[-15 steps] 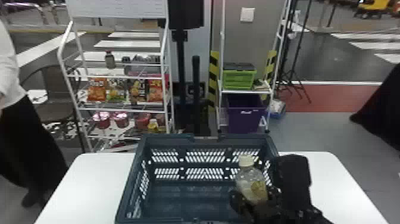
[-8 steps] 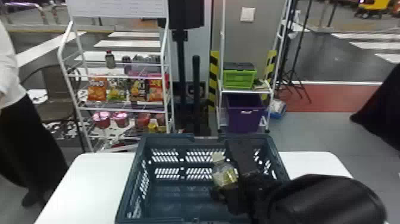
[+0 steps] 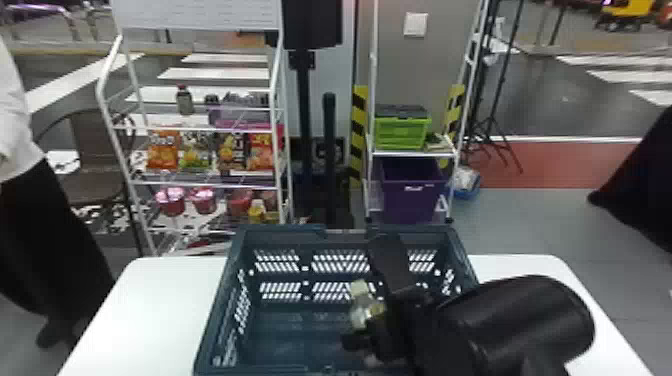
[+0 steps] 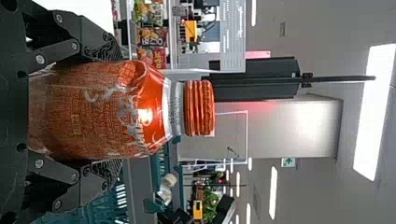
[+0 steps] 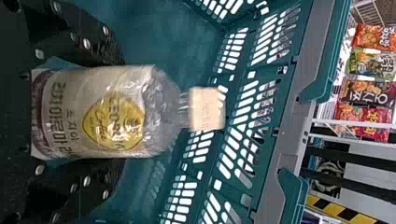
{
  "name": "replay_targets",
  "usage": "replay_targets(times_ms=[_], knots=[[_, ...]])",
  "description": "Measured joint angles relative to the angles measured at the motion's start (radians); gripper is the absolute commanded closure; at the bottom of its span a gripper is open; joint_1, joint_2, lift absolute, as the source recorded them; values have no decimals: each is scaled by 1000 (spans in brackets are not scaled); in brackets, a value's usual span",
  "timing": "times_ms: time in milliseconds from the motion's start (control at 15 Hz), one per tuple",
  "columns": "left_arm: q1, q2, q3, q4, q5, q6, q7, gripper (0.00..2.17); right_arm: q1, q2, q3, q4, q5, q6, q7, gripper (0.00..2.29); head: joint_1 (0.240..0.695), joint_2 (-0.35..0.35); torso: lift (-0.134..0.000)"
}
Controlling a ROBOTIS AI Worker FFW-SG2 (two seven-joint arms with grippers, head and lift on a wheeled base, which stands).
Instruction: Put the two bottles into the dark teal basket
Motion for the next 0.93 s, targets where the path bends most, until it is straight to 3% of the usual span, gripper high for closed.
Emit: replay_targets(times_ms=[267,400,533,733,933], knots=[[0,4,0,-5,1,-1,0,2148,38,0,0,-89,-4,-34,4,12,499,0,0],[1,5,2,-10,1,0,0,2148,112,-1,-1,-176,7,-168,6,12,499,0,0],[1,7,3,-15,2,6,0,2148,222,-36,-13,-268,23,-344,6,12,499,0,0],[-5,11,0,-28,-1,31,0,2148,436,-124,-64,-395,25,-656,12,12,499,0,0],[-9,12,-1,-55,-4,66,0,2148,691,-174,-135,-493,45,-965,17,12,499,0,0]])
